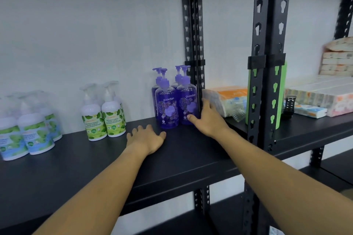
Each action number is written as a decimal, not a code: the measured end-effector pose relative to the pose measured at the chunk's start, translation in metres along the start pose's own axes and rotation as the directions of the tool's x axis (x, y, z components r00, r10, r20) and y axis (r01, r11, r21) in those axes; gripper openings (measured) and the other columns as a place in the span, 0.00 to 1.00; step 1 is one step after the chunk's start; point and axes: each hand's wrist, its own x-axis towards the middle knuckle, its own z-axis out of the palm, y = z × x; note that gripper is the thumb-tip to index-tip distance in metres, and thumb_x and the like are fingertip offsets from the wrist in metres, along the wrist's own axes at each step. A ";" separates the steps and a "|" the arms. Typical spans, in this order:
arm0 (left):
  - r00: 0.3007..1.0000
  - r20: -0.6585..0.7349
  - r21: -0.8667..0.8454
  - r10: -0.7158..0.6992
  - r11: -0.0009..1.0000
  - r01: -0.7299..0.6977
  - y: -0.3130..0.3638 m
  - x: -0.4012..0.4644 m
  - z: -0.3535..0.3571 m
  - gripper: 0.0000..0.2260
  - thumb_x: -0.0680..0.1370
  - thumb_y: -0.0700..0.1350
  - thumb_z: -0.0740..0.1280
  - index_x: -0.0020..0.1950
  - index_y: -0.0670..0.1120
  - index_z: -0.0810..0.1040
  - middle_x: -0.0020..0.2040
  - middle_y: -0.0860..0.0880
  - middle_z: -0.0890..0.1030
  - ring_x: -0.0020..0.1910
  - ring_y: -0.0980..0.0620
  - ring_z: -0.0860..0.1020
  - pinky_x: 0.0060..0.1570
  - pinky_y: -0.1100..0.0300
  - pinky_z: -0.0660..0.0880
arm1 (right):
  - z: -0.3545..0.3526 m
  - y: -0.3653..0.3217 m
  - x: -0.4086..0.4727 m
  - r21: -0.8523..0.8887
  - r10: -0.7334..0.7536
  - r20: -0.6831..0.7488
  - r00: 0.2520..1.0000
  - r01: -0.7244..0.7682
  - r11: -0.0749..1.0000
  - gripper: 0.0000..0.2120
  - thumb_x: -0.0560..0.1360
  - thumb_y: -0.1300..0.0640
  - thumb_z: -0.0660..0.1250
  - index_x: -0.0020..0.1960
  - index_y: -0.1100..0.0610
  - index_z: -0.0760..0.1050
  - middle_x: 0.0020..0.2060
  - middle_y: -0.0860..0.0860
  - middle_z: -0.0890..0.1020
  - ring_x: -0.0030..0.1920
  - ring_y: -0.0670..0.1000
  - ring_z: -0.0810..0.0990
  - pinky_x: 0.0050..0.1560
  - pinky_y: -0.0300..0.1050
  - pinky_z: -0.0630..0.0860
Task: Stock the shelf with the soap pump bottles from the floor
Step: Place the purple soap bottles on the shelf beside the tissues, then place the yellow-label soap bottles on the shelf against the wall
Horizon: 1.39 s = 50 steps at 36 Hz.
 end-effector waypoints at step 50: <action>0.649 0.433 -0.535 0.625 0.758 -0.373 0.148 -0.226 0.324 0.19 0.80 0.50 0.67 0.71 0.50 0.73 0.68 0.49 0.74 0.66 0.50 0.73 0.64 0.54 0.73 | -0.021 0.330 -0.442 -0.561 0.703 0.251 0.665 -0.492 0.666 0.27 0.75 0.40 0.63 0.69 0.53 0.69 0.60 0.56 0.79 0.58 0.59 0.79 0.54 0.49 0.74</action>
